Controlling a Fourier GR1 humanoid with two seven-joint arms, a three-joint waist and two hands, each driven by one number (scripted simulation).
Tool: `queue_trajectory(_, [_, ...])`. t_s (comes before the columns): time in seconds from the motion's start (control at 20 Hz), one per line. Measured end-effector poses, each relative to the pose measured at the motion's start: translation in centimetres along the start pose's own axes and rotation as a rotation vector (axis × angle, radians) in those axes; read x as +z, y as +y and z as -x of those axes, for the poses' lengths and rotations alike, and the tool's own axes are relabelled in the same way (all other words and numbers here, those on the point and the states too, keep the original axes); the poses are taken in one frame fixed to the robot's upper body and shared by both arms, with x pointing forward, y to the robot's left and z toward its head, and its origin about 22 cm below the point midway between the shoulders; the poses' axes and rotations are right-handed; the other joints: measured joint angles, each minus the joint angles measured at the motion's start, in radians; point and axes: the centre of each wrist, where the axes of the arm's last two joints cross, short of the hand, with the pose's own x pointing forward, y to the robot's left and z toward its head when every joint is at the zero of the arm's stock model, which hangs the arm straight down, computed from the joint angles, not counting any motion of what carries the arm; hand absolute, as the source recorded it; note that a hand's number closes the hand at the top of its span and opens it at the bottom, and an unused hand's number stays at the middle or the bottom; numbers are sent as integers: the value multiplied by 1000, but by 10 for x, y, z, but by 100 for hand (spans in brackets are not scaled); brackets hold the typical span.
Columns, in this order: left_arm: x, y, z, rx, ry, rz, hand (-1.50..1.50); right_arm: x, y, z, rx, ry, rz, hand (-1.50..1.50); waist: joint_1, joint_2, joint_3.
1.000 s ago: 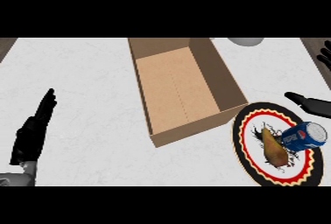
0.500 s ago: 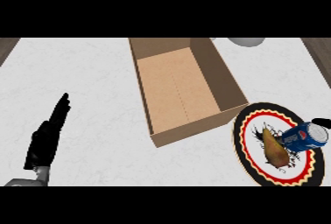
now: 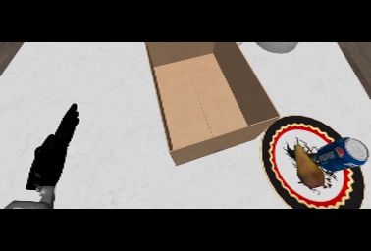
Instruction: Pick the can from the plate and place it in the cardboard box
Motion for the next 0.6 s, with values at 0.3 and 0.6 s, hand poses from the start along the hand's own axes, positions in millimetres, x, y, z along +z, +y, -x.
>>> queue_trajectory(0.3, [0,2,-6,-3,11,-4,0,-4,5,-30,121,100,-228,-150,0,-1,1])
queue_trajectory(0.6, [1,1,0,1,14,-12,0,-12,31,-55,164,175,-276,-150,-2,-1,1])
